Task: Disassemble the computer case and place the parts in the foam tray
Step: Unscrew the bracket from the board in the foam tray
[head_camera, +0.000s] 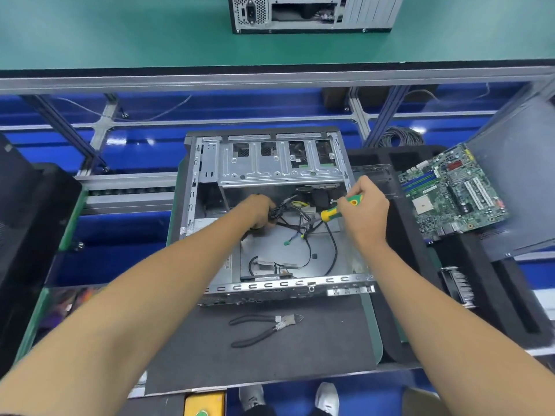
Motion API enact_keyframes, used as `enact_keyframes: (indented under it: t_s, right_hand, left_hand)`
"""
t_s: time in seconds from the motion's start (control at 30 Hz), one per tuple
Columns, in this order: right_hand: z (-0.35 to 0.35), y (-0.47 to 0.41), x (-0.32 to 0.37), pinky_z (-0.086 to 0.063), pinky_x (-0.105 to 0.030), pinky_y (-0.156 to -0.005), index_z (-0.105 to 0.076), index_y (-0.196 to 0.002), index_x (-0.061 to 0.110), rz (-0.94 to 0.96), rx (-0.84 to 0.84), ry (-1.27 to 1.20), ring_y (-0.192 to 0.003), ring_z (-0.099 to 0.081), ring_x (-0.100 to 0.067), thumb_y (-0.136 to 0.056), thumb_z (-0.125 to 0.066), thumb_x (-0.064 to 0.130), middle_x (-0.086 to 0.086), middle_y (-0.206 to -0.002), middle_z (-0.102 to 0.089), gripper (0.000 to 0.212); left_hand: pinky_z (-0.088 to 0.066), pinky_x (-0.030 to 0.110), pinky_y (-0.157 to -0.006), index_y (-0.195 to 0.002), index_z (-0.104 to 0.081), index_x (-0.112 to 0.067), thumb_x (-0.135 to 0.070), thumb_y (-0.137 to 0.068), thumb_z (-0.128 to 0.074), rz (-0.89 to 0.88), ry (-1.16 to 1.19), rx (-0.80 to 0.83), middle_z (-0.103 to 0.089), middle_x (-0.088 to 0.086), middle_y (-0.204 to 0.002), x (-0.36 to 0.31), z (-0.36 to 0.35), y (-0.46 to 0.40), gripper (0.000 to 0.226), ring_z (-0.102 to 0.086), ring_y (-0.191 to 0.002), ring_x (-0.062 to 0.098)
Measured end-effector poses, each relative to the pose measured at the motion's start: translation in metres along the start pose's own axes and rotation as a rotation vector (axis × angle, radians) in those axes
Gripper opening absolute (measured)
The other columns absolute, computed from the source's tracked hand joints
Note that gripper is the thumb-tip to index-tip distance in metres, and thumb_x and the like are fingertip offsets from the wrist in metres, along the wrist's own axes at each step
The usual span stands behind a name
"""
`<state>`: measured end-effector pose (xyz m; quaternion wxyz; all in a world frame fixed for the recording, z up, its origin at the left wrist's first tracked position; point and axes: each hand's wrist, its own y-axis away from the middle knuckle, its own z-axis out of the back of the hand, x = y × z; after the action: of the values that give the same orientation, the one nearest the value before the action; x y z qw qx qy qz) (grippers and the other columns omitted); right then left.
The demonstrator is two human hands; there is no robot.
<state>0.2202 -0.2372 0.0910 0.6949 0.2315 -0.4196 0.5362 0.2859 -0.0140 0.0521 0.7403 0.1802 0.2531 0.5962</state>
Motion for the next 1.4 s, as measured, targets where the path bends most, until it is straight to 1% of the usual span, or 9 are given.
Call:
enact_keyframes:
  t_s: [0.3, 0.37, 0.47, 0.63, 0.73, 0.83, 0.97, 1.07, 1.4]
  right_hand:
    - [-0.002, 0.000, 0.001, -0.056, -0.053, -0.064, -0.051, -0.074, 0.010, -0.004, 0.014, 0.038, -0.071, -0.063, -0.036, -0.077, -0.068, 0.002, -0.007, -0.074, -0.060, 0.019]
    - [-0.002, 0.000, 0.001, -0.056, -0.053, -0.063, -0.051, -0.073, 0.010, 0.005, 0.009, 0.046, -0.069, -0.062, -0.036, -0.077, -0.068, 0.002, -0.005, -0.072, -0.060, 0.019]
    - [-0.002, 0.000, 0.001, -0.055, -0.051, -0.061, -0.051, -0.072, 0.011, 0.014, 0.005, 0.031, -0.066, -0.059, -0.033, -0.075, -0.067, 0.003, -0.003, -0.069, -0.058, 0.019]
    - [-0.002, 0.001, 0.001, -0.055, -0.050, -0.059, -0.051, -0.072, 0.013, 0.017, -0.002, 0.027, -0.065, -0.059, -0.031, -0.074, -0.067, 0.003, -0.001, -0.069, -0.058, 0.019]
    - [-0.002, 0.000, 0.000, -0.056, -0.053, -0.060, -0.051, -0.073, 0.013, -0.001, 0.006, 0.017, -0.068, -0.061, -0.034, -0.074, -0.067, 0.002, -0.002, -0.071, -0.059, 0.019]
    - [-0.002, 0.000, 0.000, -0.056, -0.054, -0.060, -0.051, -0.073, 0.013, 0.003, 0.008, 0.015, -0.067, -0.061, -0.035, -0.074, -0.067, 0.002, -0.002, -0.071, -0.059, 0.019]
    - [-0.003, 0.000, 0.000, -0.055, -0.051, -0.059, -0.051, -0.072, 0.014, 0.004, 0.006, 0.024, -0.065, -0.059, -0.032, -0.073, -0.068, 0.004, 0.000, -0.070, -0.058, 0.021]
    - [-0.002, 0.000, 0.000, -0.055, -0.051, -0.058, -0.051, -0.073, 0.013, 0.008, 0.007, 0.014, -0.065, -0.058, -0.033, -0.073, -0.068, 0.004, 0.002, -0.069, -0.057, 0.019]
    - [-0.003, 0.000, 0.001, -0.056, -0.050, -0.057, -0.050, -0.073, 0.012, -0.008, 0.009, 0.004, -0.060, -0.052, -0.020, -0.074, -0.066, 0.001, -0.003, -0.071, -0.058, 0.020]
  left_hand:
    - [-0.042, 0.038, -0.098, -0.126, -0.062, -0.017, -0.070, -0.081, -0.071, -0.290, -0.042, 0.137, -0.056, 0.000, -0.124, 0.033, 0.032, 0.020, 0.070, -0.054, -0.119, 0.024]
    - [-0.045, 0.034, -0.088, -0.100, -0.067, -0.023, -0.076, -0.087, -0.057, -0.307, 0.085, 0.084, -0.061, -0.002, -0.118, 0.042, 0.029, 0.023, 0.055, -0.058, -0.104, 0.020]
    - [-0.048, 0.042, -0.085, -0.093, -0.061, -0.019, -0.056, -0.099, -0.057, -0.334, 0.209, 0.006, -0.062, 0.002, -0.097, 0.050, 0.022, 0.023, 0.038, -0.060, -0.094, 0.028]
    - [-0.025, 0.030, -0.118, -0.147, -0.050, -0.035, -0.063, -0.097, -0.056, -0.292, 0.379, 0.243, -0.039, -0.021, -0.154, 0.064, 0.034, 0.031, 0.058, -0.038, -0.138, 0.002]
    - [-0.036, 0.024, -0.107, -0.124, -0.066, -0.051, -0.058, -0.098, -0.050, -0.348, 0.479, 0.346, -0.062, -0.021, -0.130, 0.075, 0.041, 0.031, 0.031, -0.051, -0.115, -0.016]
    - [-0.043, 0.033, -0.108, -0.132, -0.067, -0.026, -0.048, -0.097, -0.057, -0.425, 0.529, 0.377, -0.066, 0.003, -0.122, 0.084, 0.041, 0.031, 0.043, -0.058, -0.112, 0.005]
    - [-0.040, 0.036, -0.113, -0.132, -0.067, -0.037, -0.018, -0.099, -0.064, -0.506, 0.491, 0.438, -0.067, -0.009, -0.133, 0.085, 0.041, 0.031, 0.038, -0.057, -0.130, 0.011]
    - [-0.042, 0.045, -0.114, -0.124, -0.072, -0.038, -0.024, -0.092, -0.071, -0.498, 0.539, 0.407, -0.069, 0.004, -0.130, 0.083, 0.042, 0.031, 0.036, -0.061, -0.126, 0.021]
    - [-0.041, 0.045, -0.115, -0.120, -0.058, -0.005, 0.001, -0.088, -0.067, -0.478, 0.721, 0.379, -0.070, 0.005, -0.120, 0.097, 0.051, 0.041, 0.034, -0.062, -0.127, 0.021]
